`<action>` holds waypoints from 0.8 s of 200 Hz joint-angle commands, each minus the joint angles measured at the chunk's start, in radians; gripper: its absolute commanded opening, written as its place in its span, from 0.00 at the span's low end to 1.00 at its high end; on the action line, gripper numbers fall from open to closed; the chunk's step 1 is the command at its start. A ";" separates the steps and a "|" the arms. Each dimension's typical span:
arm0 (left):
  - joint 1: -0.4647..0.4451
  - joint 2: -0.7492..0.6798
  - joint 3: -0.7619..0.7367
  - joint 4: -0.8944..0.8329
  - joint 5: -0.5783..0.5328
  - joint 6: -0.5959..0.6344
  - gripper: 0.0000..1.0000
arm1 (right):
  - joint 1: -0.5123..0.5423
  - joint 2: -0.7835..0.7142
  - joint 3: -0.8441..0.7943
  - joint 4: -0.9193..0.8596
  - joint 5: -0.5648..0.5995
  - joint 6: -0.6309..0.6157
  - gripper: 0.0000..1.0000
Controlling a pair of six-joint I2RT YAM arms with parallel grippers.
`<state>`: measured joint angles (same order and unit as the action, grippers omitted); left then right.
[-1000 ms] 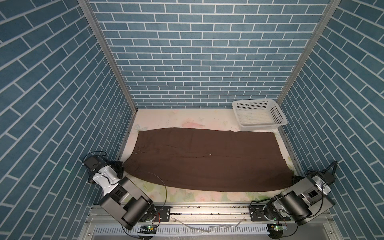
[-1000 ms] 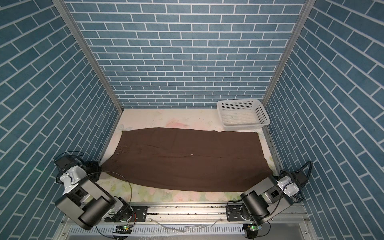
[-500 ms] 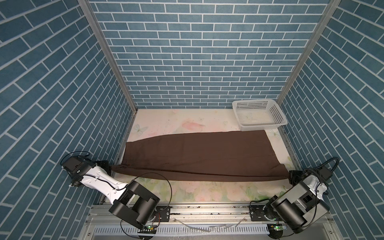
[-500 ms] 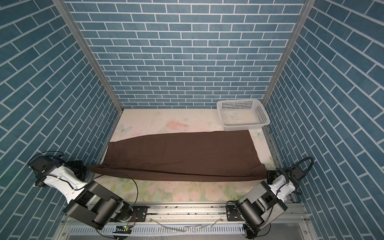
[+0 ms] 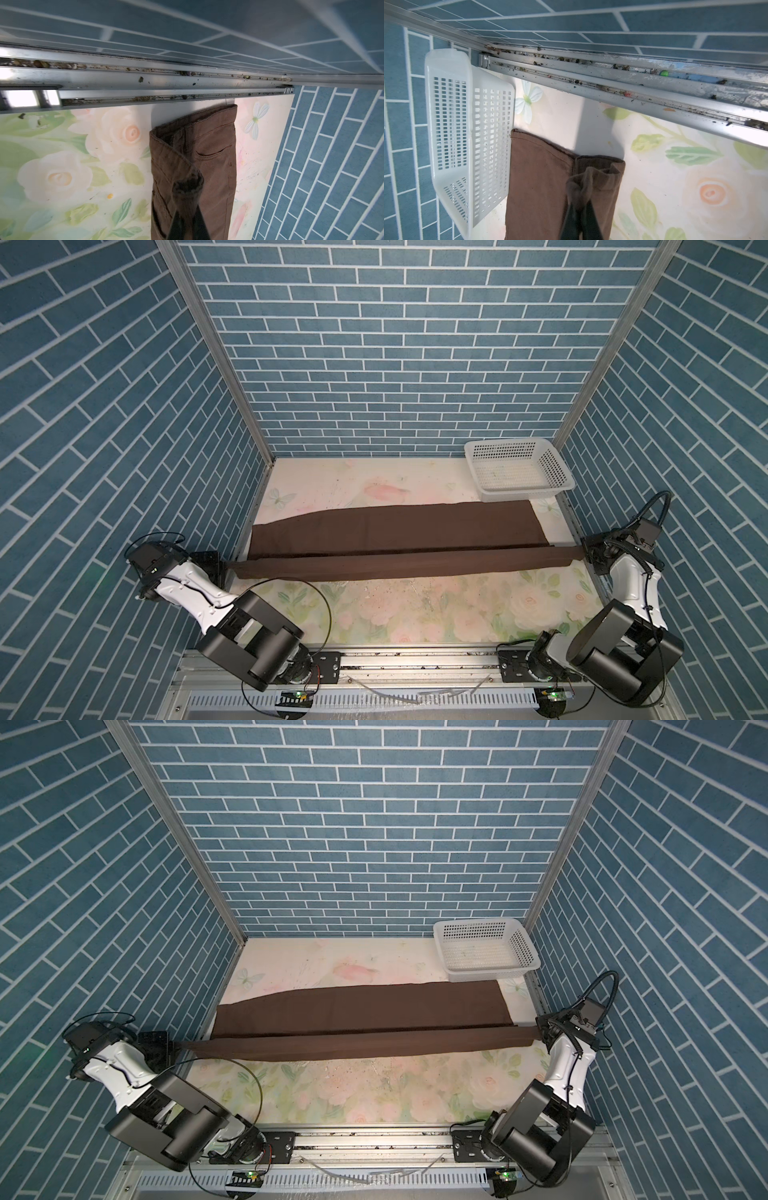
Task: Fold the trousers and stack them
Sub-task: 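Lift the near edge with both grippers and fold it over the far edge, then lower the folded edge onto the far edge and open both grippers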
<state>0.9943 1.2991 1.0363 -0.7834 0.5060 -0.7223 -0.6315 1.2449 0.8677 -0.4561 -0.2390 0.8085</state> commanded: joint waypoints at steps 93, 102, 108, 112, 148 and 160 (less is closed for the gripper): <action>-0.167 0.200 0.231 0.197 -0.163 -0.057 0.00 | 0.095 0.172 0.231 0.211 0.183 -0.038 0.00; -0.176 0.221 0.246 0.200 -0.162 -0.054 0.00 | 0.104 0.187 0.242 0.227 0.180 -0.043 0.00; -0.183 0.236 0.255 0.199 -0.163 -0.055 0.00 | 0.112 0.198 0.250 0.235 0.179 -0.048 0.00; -0.187 0.244 0.259 0.200 -0.162 -0.054 0.00 | 0.117 0.205 0.257 0.240 0.181 -0.051 0.00; -0.236 0.313 0.298 0.242 -0.161 -0.053 0.00 | 0.151 0.273 0.309 0.269 0.196 -0.066 0.00; -0.248 0.334 0.307 0.256 -0.153 -0.059 0.00 | 0.160 0.296 0.325 0.277 0.203 -0.069 0.00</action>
<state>0.7387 1.5879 1.2919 -0.7208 0.4431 -0.7963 -0.4603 1.5043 1.0966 -0.3195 -0.1841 0.7761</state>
